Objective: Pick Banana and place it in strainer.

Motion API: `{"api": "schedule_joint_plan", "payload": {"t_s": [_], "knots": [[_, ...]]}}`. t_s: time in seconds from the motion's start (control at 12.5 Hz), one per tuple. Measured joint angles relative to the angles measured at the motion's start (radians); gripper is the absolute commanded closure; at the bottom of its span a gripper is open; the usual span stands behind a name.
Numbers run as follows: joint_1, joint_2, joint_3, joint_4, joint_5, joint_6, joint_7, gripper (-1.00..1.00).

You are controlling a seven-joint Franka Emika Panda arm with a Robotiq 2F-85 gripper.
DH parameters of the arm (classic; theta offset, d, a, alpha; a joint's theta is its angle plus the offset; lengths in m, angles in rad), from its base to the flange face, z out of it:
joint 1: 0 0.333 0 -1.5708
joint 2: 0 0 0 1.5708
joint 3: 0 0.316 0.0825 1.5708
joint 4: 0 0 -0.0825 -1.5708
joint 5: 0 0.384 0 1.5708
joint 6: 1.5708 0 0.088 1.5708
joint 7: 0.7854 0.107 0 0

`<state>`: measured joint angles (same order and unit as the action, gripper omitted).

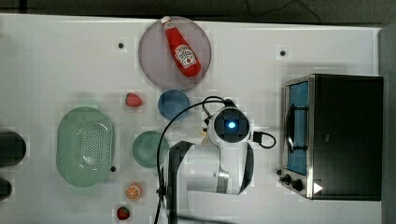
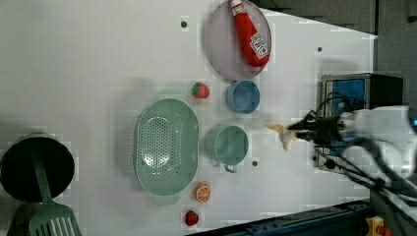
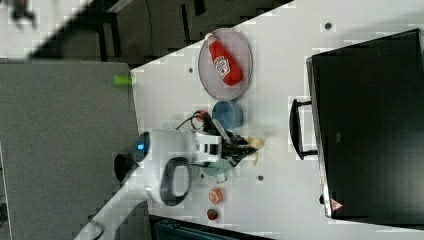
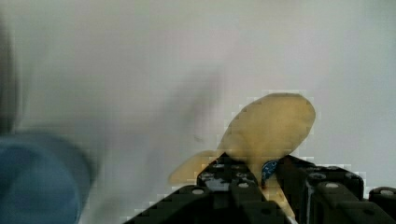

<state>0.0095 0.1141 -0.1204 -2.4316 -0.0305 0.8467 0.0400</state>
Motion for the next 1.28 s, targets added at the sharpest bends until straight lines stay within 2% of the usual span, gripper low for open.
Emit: {"api": "schedule_joint_plan", "payload": {"t_s": [0.24, 0.48, 0.72, 0.96, 1.12, 1.28], "knots": [[-0.004, -0.191, 0.012, 0.125, 0.006, -0.324, 0.000, 0.51], [-0.016, -0.270, 0.053, 0.367, -0.002, -0.520, 0.000, 0.51], [-0.020, -0.279, 0.126, 0.525, -0.021, -0.547, 0.000, 0.51], [-0.012, -0.289, 0.263, 0.512, 0.024, -0.563, 0.001, 0.51], [-0.008, -0.251, 0.425, 0.511, 0.042, -0.575, 0.070, 0.51], [0.021, -0.174, 0.590, 0.512, 0.053, -0.537, 0.210, 0.51]]}}
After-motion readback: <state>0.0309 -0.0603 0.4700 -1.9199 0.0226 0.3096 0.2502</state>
